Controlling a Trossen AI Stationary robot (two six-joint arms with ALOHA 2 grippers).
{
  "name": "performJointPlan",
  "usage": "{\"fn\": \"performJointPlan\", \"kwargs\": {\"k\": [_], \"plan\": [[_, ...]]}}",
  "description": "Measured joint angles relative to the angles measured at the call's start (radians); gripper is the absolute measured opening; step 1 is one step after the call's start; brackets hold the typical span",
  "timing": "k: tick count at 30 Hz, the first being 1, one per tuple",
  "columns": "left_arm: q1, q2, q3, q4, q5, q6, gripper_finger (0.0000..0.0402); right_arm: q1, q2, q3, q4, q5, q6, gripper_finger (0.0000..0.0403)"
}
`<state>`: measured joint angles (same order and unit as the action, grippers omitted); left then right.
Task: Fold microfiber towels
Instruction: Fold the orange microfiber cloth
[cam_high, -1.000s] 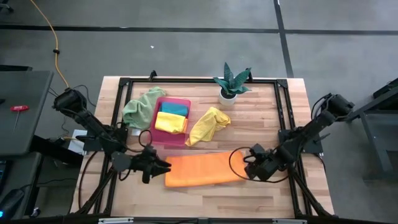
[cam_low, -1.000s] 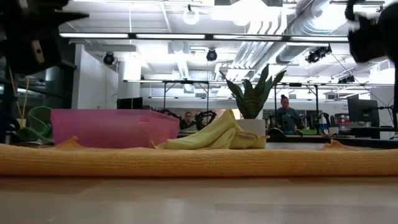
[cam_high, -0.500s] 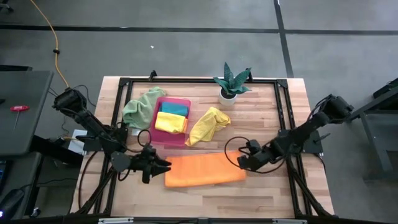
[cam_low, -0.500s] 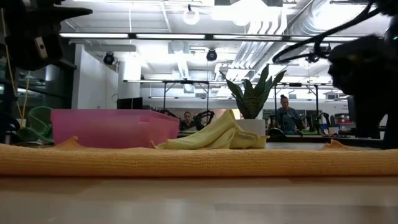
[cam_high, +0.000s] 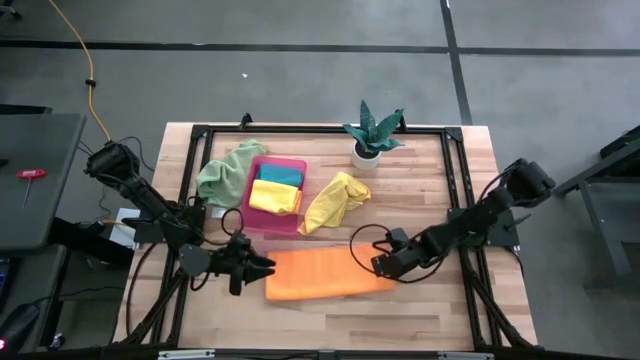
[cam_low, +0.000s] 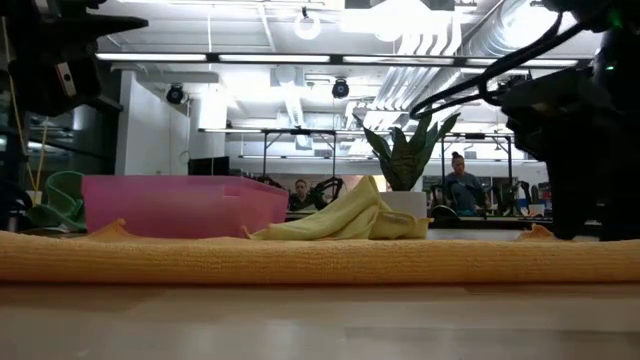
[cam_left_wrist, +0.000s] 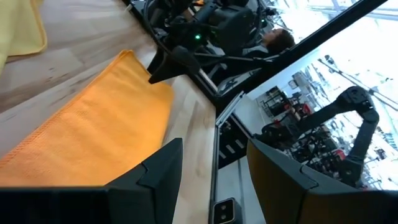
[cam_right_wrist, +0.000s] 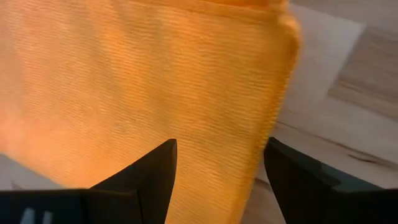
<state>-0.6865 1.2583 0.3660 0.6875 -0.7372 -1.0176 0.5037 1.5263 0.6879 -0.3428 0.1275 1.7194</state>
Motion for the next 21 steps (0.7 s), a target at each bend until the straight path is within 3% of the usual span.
{"fn": "performJointPlan", "kwargs": {"k": [7, 11, 17, 21], "plan": [[0.0, 0.0, 0.0, -0.018, 0.0, 0.0, 0.017, -0.006, 0.074, 0.064, -0.06, -0.018, 0.004, 0.0206], [0.0, 0.0, 0.0, -0.022, 0.0, 0.0, 0.017, -0.006, 0.1, 0.088, -0.118, -0.021, -0.003, 0.0147], [0.0, 0.0, 0.0, -0.032, 0.007, -0.012, 0.017, -0.005, 0.1, 0.088, -0.165, -0.013, -0.082, 0.0017], [0.001, 0.0, 0.0, -0.032, 0.058, -0.026, 0.017, -0.005, 0.082, 0.084, -0.193, -0.02, -0.119, 0.0013]]}}
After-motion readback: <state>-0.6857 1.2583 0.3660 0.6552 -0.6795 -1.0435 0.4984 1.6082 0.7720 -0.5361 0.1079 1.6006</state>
